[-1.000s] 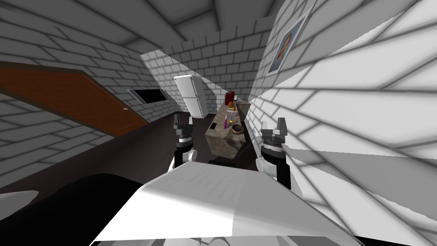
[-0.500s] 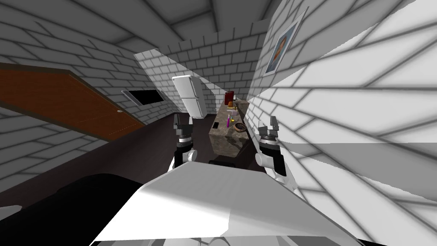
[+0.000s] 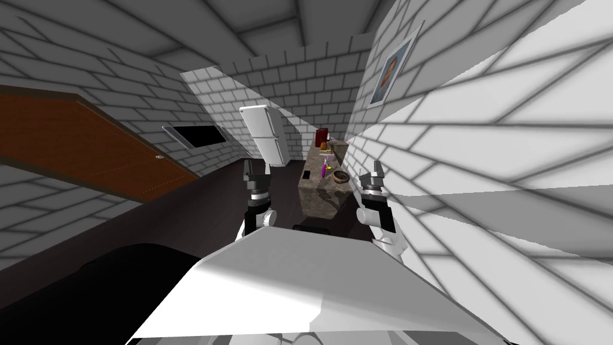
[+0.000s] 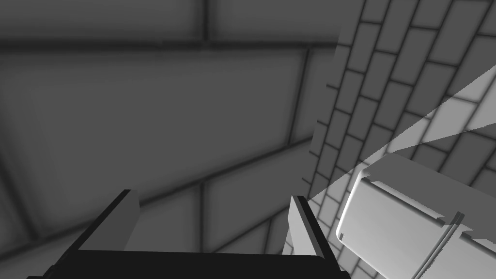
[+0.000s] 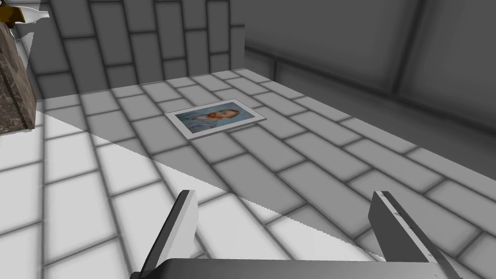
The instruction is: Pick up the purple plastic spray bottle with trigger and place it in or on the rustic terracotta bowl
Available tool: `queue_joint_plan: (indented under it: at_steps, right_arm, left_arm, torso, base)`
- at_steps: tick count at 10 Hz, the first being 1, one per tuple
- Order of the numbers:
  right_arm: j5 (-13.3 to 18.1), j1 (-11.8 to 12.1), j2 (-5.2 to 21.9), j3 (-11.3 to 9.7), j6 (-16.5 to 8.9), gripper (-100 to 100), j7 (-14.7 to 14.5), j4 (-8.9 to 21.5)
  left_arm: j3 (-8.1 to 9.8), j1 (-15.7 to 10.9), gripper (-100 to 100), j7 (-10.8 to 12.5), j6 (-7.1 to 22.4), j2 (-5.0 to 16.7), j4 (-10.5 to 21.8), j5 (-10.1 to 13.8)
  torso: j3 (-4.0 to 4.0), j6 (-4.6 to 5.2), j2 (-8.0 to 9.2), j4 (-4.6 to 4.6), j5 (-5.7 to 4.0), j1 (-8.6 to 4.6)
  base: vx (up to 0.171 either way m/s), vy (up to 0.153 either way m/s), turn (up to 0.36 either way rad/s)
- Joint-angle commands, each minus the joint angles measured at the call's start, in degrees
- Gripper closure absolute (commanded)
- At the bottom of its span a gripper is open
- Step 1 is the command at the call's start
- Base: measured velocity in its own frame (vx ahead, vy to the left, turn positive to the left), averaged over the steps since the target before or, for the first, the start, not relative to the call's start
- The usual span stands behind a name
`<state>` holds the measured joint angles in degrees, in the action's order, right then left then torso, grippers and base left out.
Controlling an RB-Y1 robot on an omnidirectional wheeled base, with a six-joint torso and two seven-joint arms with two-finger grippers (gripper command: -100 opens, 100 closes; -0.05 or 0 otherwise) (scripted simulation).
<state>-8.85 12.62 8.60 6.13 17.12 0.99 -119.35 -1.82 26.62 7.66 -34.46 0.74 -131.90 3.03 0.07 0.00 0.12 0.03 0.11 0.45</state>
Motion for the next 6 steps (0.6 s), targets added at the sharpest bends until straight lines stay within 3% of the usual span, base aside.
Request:
queue_joint_plan:
  at_steps: [1,2,6]
  right_arm:
    - [-1.5,-2.9,0.3,1.2,-2.9,-100,0.5,2.9]
    - [-1.5,-3.6,0.3,1.2,-3.2,-100,0.5,3.3]
    - [-4.4,-11.1,0.6,3.8,-9.9,-100,2.2,10.2]
  left_arm:
    - [0.00,0.0,0,0.0,0.0,0.0,0.0,0.0]
    - [0.00,0.0,0,0.0,0.0,0.0,0.0,0.0]
    - [0.00,0.0,0,0.0,0.0,0.0,0.0,0.0]
  torso:
    - [0.00,0.00,0.00,0.00,0.00,0.00]
    - [0.07,0.00,0.14,0.02,0.03,0.17]
    - [-0.01,-0.01,-0.03,0.00,0.05,0.14]
  base:
    - [-0.101,0.173,-0.123]
    - [-0.073,0.155,-0.052]
    - [-0.046,0.161,-0.093]
